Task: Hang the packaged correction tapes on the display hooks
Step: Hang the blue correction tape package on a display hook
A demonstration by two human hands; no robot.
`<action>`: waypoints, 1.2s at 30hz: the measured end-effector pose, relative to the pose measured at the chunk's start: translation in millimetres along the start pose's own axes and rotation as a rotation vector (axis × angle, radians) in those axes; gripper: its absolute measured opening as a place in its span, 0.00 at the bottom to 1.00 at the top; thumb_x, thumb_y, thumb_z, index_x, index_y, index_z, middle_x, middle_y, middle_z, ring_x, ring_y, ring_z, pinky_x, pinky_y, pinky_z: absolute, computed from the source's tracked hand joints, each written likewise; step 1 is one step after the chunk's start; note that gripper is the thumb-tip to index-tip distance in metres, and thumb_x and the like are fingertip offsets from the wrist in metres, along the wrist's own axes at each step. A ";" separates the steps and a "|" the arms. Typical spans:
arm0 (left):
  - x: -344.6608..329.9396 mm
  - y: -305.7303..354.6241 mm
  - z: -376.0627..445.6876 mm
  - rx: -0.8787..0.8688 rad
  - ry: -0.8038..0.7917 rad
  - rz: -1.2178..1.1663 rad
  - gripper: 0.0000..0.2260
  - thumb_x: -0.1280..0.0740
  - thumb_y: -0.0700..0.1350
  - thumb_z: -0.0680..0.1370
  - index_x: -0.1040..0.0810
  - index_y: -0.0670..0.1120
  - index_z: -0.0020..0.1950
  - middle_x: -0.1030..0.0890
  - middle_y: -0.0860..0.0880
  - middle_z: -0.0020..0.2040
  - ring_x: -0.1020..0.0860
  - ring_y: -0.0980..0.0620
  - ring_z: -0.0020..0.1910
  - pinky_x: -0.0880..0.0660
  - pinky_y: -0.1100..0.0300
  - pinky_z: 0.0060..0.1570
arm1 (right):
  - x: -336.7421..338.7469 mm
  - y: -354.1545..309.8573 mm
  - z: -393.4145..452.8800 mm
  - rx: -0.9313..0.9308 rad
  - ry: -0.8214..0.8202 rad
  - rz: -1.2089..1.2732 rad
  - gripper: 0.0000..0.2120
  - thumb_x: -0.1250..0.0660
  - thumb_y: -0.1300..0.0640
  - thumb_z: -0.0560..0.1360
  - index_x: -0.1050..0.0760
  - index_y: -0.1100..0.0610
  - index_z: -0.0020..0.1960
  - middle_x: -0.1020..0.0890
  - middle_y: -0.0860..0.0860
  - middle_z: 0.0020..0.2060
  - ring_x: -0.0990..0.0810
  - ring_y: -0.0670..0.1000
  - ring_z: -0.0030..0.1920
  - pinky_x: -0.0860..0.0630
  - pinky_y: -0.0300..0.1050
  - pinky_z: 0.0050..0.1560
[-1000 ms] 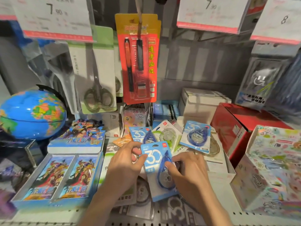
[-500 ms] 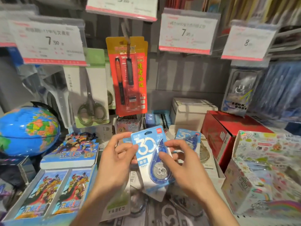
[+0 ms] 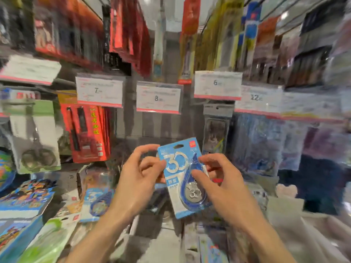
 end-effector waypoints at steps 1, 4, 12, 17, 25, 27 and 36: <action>-11.8 3.1 0.0 -0.002 -0.007 0.013 0.12 0.34 0.31 0.78 0.26 0.41 0.60 0.16 0.36 0.40 0.18 0.53 0.34 0.20 0.61 0.33 | 12.3 1.7 0.9 -0.003 0.008 0.016 0.11 0.26 0.51 0.74 0.23 0.44 0.54 0.20 0.45 0.45 0.21 0.46 0.42 0.24 0.43 0.47; -50.9 19.3 -0.8 -0.030 -0.017 0.066 0.12 0.34 0.31 0.79 0.26 0.41 0.60 0.19 0.31 0.42 0.20 0.50 0.33 0.19 0.57 0.33 | 51.5 5.9 1.4 -0.012 0.012 0.106 0.09 0.27 0.52 0.75 0.24 0.44 0.53 0.17 0.45 0.44 0.18 0.44 0.40 0.24 0.38 0.41; -91.0 60.4 -0.4 -0.169 -0.117 0.259 0.12 0.33 0.37 0.80 0.25 0.50 0.60 0.16 0.46 0.41 0.18 0.51 0.38 0.20 0.51 0.41 | 90.1 -1.1 -0.9 0.007 0.032 0.328 0.12 0.28 0.61 0.75 0.24 0.51 0.56 0.15 0.44 0.40 0.18 0.41 0.39 0.22 0.33 0.39; -66.9 104.7 5.9 -0.453 -0.021 0.616 0.11 0.31 0.44 0.79 0.22 0.54 0.61 0.17 0.58 0.44 0.18 0.56 0.41 0.21 0.58 0.43 | 92.2 -17.9 8.0 0.071 0.080 0.368 0.13 0.29 0.59 0.76 0.25 0.49 0.58 0.15 0.39 0.44 0.17 0.38 0.45 0.22 0.33 0.45; -69.3 158.9 24.5 -0.865 -0.031 0.988 0.19 0.30 0.40 0.77 0.28 0.49 0.66 0.22 0.54 0.50 0.21 0.54 0.41 0.20 0.48 0.38 | 85.3 -31.9 14.0 0.117 0.122 0.377 0.13 0.29 0.55 0.76 0.25 0.43 0.58 0.16 0.42 0.50 0.17 0.42 0.53 0.20 0.40 0.50; -74.8 160.2 31.9 -0.916 -0.055 1.070 0.19 0.30 0.41 0.77 0.28 0.50 0.67 0.22 0.54 0.51 0.21 0.53 0.39 0.20 0.48 0.35 | 84.6 -33.5 14.8 0.122 0.134 0.362 0.13 0.29 0.54 0.76 0.25 0.43 0.58 0.16 0.44 0.52 0.18 0.43 0.54 0.21 0.42 0.53; -75.2 177.7 39.0 -1.072 -0.012 1.074 0.10 0.35 0.47 0.81 0.19 0.47 0.59 0.19 0.52 0.48 0.20 0.53 0.39 0.21 0.50 0.35 | 80.6 -45.6 21.8 0.164 0.117 0.325 0.12 0.30 0.56 0.77 0.26 0.45 0.57 0.18 0.42 0.49 0.19 0.37 0.51 0.24 0.30 0.49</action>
Point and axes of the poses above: each hand's wrist, its own z-axis towards the middle knuckle, its own x-axis out of the back of the hand, y = z × x, the point moved 9 cm from there along z, towards the middle knuckle
